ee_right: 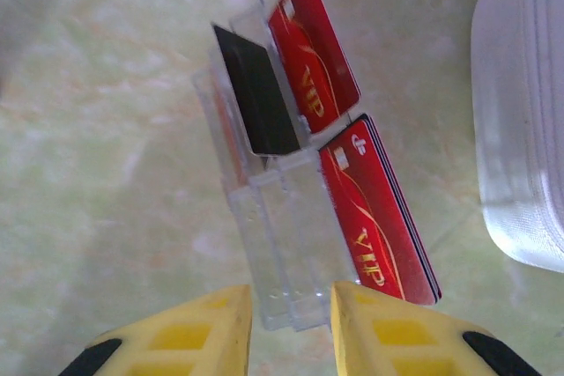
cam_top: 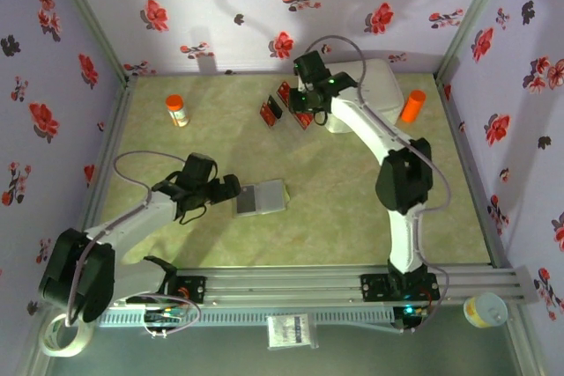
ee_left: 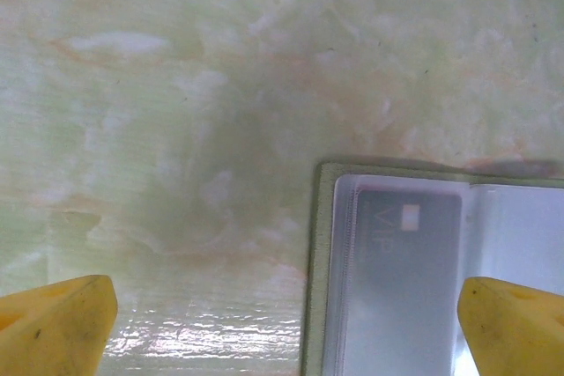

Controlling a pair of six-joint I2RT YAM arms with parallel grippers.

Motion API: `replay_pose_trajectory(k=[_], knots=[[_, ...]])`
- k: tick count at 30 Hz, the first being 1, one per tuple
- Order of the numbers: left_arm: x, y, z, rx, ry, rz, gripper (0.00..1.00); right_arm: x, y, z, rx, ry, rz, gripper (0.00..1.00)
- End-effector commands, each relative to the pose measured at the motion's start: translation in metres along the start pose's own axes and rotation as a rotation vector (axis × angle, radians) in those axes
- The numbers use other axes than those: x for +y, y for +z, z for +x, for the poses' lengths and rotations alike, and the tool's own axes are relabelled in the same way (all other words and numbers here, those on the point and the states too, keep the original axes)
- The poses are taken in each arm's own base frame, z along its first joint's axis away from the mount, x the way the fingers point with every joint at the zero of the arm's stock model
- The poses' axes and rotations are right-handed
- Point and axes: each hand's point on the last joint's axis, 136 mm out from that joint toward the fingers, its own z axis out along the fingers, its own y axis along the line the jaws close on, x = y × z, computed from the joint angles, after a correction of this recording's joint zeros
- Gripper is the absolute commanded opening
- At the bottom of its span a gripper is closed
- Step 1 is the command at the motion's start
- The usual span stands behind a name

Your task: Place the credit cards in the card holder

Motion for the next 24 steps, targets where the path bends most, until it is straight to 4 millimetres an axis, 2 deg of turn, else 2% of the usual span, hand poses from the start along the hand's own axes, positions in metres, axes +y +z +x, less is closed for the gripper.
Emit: replay_pose_trajectory(k=[1,5,10,24], knots=[[-0.009,0.000,-0.008,-0.004,-0.015,0.018,1.00,-0.003,0.009,0.006,0.070,-0.079,0.042,0.30],[-0.010,0.005,-0.008,0.008,-0.016,0.014,1.00,0.011,0.029,0.000,0.078,-0.091,-0.017,0.33],[-0.014,0.010,-0.007,0.030,-0.015,0.024,1.00,0.018,0.050,-0.010,0.062,-0.114,-0.028,0.39],[-0.021,0.017,-0.004,0.075,-0.018,0.042,1.00,0.033,0.088,-0.057,-0.110,-0.155,-0.057,0.41]])
